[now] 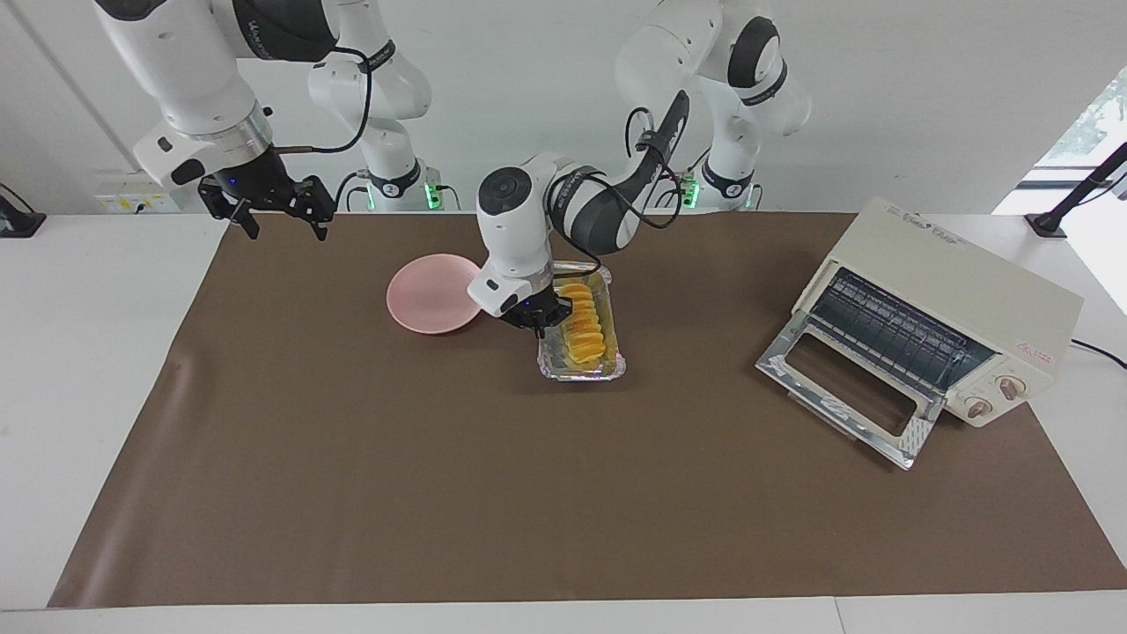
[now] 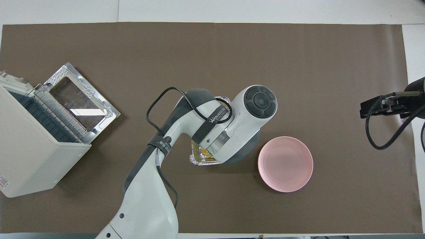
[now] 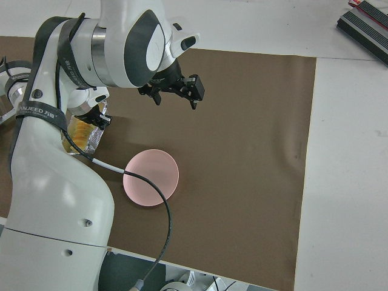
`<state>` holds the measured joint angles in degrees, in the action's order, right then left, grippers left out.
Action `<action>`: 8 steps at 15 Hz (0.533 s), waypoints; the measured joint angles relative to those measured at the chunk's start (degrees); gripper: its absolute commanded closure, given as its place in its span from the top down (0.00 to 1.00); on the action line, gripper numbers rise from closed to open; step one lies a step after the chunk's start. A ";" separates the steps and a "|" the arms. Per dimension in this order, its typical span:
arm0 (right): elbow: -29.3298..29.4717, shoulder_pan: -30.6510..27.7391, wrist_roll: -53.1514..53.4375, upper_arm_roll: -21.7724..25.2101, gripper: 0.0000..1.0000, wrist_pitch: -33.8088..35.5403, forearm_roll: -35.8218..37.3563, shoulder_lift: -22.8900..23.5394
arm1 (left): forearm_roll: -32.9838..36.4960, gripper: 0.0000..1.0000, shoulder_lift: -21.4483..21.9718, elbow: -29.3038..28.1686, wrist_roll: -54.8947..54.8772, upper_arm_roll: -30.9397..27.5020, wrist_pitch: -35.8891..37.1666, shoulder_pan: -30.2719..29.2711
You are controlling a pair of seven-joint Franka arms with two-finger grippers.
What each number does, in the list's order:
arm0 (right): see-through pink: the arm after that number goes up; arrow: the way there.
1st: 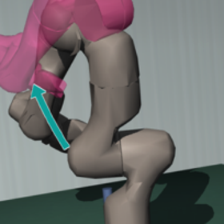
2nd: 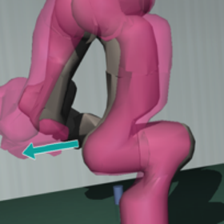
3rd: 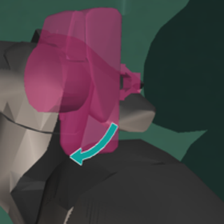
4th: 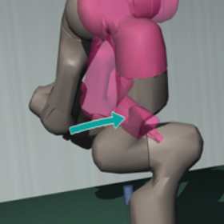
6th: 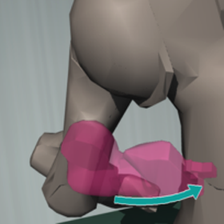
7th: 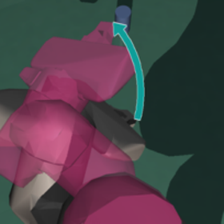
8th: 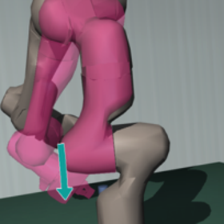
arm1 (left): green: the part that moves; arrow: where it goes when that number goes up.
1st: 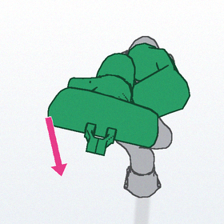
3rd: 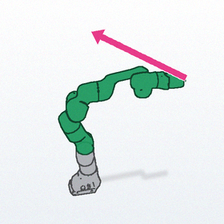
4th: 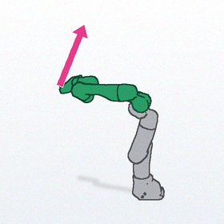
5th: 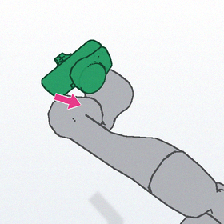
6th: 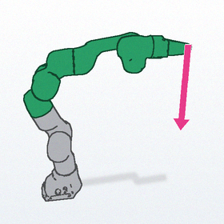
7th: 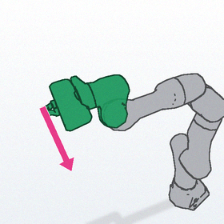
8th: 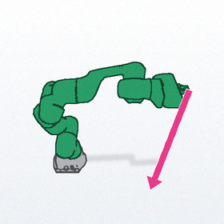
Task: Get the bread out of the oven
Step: 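Pull the foil tray out and set it beside the pink plate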
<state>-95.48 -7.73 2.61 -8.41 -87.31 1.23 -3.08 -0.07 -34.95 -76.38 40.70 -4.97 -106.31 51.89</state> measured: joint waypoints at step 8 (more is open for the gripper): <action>0.00 0.00 0.00 0.00 1.00 0.00 0.00 0.00 | -1.95 1.00 -0.37 -1.15 -0.05 -0.82 -4.16 0.07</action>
<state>-95.48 -7.73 2.61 -8.41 -87.31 1.23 -3.08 -2.02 -35.33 -77.53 40.66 -5.79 -110.47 51.96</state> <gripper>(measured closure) 0.000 0.313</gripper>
